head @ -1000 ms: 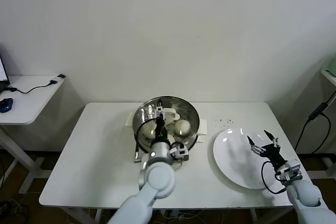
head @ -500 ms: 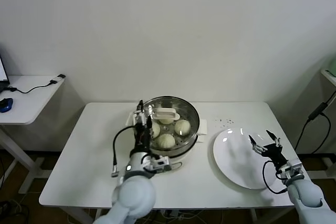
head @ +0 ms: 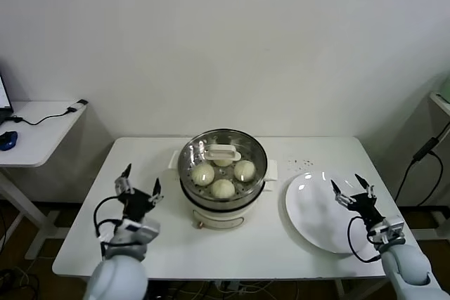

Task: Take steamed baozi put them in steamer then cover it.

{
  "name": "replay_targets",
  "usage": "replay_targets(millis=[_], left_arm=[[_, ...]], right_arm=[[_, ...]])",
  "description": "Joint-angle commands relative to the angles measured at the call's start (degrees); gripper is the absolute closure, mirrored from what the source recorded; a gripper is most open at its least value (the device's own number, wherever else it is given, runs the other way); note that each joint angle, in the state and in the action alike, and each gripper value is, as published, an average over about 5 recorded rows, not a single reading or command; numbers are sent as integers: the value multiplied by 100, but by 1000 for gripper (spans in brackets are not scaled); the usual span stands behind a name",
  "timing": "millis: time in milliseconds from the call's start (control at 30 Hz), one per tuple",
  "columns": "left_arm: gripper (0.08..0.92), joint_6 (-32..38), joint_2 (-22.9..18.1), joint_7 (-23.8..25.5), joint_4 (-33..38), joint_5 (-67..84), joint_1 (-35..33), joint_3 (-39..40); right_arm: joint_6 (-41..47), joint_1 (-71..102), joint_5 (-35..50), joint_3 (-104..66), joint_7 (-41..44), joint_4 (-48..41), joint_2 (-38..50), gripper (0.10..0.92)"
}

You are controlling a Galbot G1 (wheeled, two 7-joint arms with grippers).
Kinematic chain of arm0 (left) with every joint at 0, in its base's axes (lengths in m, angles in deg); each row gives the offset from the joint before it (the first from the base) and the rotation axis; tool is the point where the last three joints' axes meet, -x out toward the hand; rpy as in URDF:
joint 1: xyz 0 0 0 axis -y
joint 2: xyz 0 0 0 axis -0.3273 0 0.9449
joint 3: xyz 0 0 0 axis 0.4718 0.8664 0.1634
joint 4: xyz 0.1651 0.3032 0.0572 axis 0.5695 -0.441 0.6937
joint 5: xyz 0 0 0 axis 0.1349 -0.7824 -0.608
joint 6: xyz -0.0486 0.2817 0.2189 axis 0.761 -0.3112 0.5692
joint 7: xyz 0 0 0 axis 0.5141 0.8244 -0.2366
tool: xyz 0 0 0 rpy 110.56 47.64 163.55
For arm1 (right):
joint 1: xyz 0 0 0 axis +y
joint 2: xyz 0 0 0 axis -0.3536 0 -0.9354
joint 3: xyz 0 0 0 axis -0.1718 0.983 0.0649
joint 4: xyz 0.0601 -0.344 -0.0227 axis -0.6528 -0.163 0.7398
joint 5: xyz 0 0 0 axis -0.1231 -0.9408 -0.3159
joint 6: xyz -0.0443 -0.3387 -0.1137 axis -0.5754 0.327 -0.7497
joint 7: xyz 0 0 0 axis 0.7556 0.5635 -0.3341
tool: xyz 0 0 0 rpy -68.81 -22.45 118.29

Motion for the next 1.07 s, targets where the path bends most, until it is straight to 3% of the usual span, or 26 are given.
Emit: replay_targets(millis=[33, 233, 1067], left_arm=[[177, 3824, -762, 179, -474, 4238, -1378, -2412], [177, 4100, -1081, 366, -690, 4289, -1468, -2547], [177, 4038, -1265, 541, -639, 3535, -1679, -2374]], right_arm=[[119, 368, -35, -94, -57, 606, -187, 203], [167, 549, -68, -148, -1, 722, -243, 203], [141, 861, 140, -264, 125, 914, -448, 203]])
